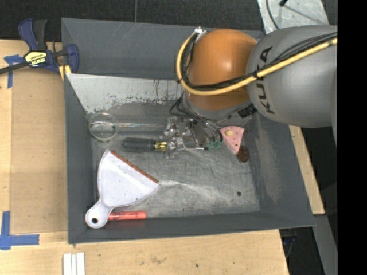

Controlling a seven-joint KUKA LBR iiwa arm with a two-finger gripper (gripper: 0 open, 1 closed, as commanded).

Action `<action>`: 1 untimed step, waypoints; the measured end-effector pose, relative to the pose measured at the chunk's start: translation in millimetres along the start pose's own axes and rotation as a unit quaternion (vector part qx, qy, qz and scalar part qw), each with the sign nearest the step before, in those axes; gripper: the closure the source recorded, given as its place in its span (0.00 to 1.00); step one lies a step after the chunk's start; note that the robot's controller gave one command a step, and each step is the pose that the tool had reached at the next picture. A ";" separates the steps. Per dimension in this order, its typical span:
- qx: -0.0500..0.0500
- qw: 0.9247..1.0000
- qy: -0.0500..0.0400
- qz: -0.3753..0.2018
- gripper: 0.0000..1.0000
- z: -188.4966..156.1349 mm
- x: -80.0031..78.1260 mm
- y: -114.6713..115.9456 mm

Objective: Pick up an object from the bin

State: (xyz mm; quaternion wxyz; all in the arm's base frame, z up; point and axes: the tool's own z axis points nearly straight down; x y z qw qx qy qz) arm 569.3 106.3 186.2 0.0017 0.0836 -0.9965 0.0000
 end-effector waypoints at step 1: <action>0.000 1.000 -0.004 0.013 1.00 -21.6 6.7 2.7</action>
Offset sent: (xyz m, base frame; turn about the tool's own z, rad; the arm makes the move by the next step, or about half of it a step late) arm 0.0193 0.0008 0.0709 -0.0282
